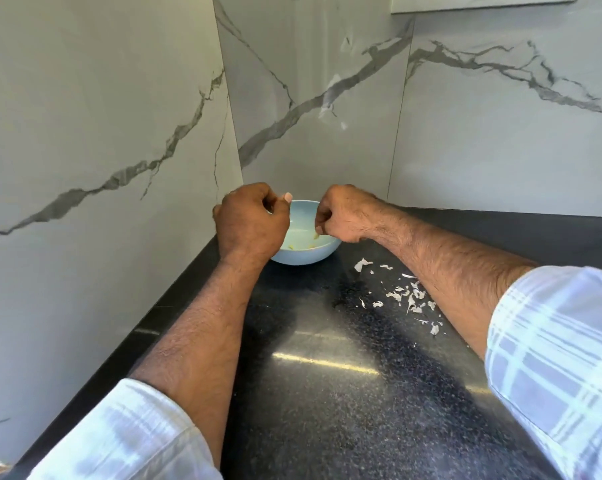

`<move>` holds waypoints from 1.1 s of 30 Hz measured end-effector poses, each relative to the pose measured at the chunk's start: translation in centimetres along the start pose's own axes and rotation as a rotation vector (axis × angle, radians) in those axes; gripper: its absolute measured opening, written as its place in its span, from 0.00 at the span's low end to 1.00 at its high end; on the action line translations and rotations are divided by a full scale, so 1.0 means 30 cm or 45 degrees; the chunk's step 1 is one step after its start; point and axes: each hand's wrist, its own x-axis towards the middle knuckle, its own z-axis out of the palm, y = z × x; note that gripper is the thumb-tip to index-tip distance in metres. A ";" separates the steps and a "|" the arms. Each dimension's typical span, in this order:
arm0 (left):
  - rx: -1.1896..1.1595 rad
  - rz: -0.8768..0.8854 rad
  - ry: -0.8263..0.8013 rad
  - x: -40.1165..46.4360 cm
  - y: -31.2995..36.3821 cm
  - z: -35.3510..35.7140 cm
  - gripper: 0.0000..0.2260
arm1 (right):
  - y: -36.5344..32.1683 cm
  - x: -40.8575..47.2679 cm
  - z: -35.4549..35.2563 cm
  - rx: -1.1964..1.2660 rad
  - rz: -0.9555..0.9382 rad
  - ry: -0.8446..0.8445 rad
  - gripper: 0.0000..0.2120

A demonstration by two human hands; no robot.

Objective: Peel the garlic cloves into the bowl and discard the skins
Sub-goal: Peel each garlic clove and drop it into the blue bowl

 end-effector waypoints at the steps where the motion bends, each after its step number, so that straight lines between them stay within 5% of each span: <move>1: 0.003 0.009 -0.003 -0.002 0.005 0.001 0.14 | 0.005 -0.001 -0.009 0.002 0.000 0.003 0.07; 9: -0.215 0.020 -0.147 -0.048 0.106 0.053 0.14 | 0.189 -0.242 -0.223 0.427 0.059 0.208 0.10; 17: -0.771 -0.054 -0.652 -0.207 0.363 0.203 0.11 | 0.503 -0.567 -0.179 0.504 0.142 0.096 0.06; 22: -0.674 -0.037 -0.663 -0.234 0.346 0.264 0.10 | 0.567 -0.582 -0.113 0.415 0.033 0.392 0.12; 28: -0.424 0.122 -0.699 -0.242 0.276 0.273 0.08 | 0.546 -0.504 -0.068 -0.139 -0.100 0.081 0.20; 33: -0.420 0.137 -0.689 -0.219 0.258 0.270 0.08 | 0.589 -0.504 -0.070 -0.075 -0.120 0.102 0.14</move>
